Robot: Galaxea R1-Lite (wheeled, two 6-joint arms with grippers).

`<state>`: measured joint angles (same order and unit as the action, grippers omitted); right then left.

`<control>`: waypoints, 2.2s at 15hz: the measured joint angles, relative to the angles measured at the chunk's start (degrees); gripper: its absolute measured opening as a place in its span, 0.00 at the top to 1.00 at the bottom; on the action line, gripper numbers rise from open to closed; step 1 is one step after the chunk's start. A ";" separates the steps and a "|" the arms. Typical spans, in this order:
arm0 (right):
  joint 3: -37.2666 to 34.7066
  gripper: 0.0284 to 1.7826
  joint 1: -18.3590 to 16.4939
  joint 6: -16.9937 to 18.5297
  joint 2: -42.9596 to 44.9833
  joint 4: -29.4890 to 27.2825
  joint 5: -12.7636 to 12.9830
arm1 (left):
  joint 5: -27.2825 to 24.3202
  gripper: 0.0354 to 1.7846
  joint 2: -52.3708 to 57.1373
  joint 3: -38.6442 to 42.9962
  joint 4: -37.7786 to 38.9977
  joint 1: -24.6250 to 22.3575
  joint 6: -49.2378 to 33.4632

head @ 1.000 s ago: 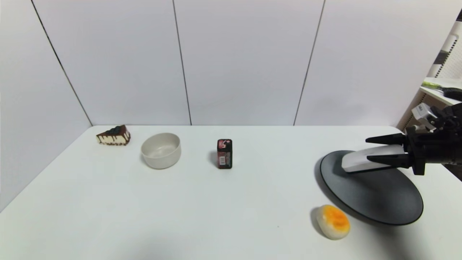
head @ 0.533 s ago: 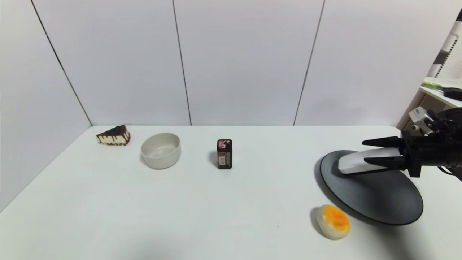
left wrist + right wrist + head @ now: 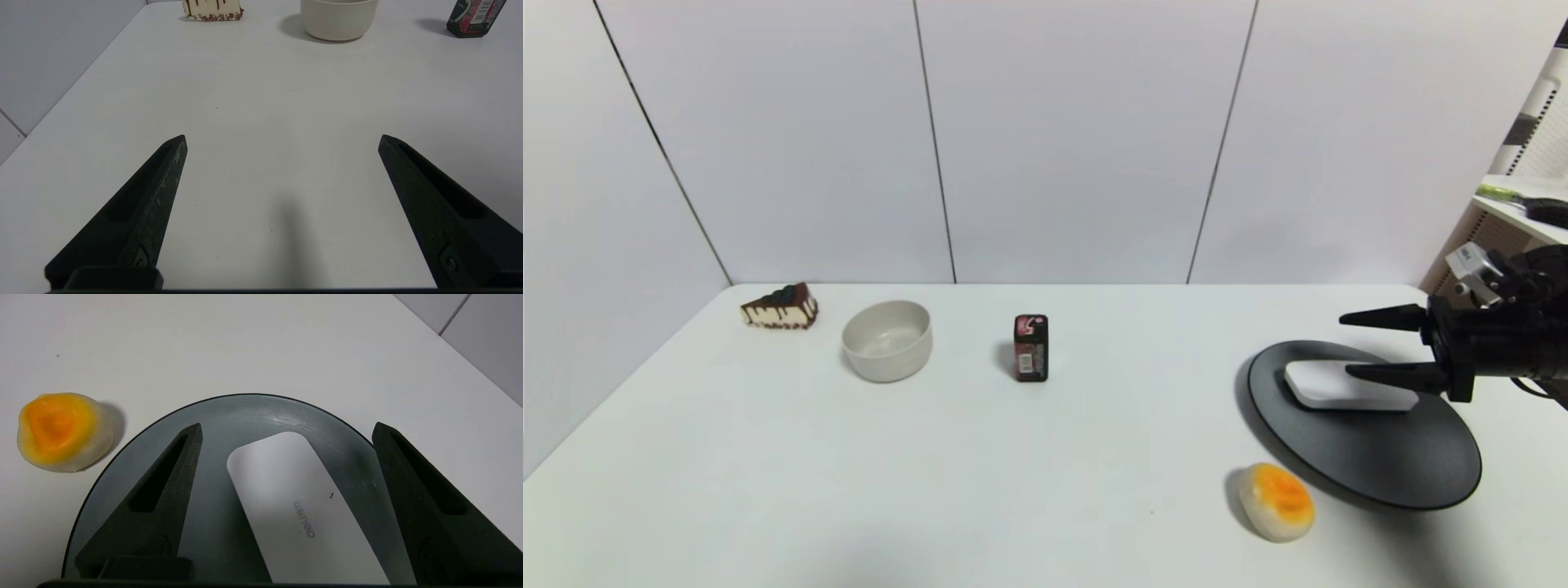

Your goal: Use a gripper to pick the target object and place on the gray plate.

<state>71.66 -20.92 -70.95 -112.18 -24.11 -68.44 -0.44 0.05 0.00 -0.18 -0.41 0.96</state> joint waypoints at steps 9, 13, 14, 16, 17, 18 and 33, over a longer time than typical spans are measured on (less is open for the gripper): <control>-0.63 0.09 -2.10 9.48 13.45 -9.45 3.25 | 0.00 0.06 0.00 0.00 0.00 0.00 0.00; -4.82 0.07 -2.15 22.69 28.14 -13.25 9.64 | 0.00 0.06 0.00 0.00 0.00 0.00 -0.02; -6.52 0.07 -1.46 27.23 32.39 -13.42 12.26 | 0.00 0.06 0.00 0.00 0.00 0.00 -0.04; -10.50 0.06 0.74 35.67 40.51 -13.48 18.20 | 0.00 0.06 0.00 0.00 0.00 0.00 -0.02; -12.59 0.06 2.34 39.78 44.54 -13.46 21.55 | 0.00 0.06 0.00 0.00 0.00 0.00 -0.04; -14.60 0.06 4.22 43.80 48.59 -13.25 25.11 | 0.00 0.06 0.00 0.00 0.00 0.00 -0.02; -66.56 0.05 20.92 64.59 103.69 25.91 64.91 | 0.00 0.06 0.00 0.00 0.02 0.00 -0.04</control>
<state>5.10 0.00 -6.36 -8.48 1.79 -3.52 -0.44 0.05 0.00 -0.16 -0.41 0.93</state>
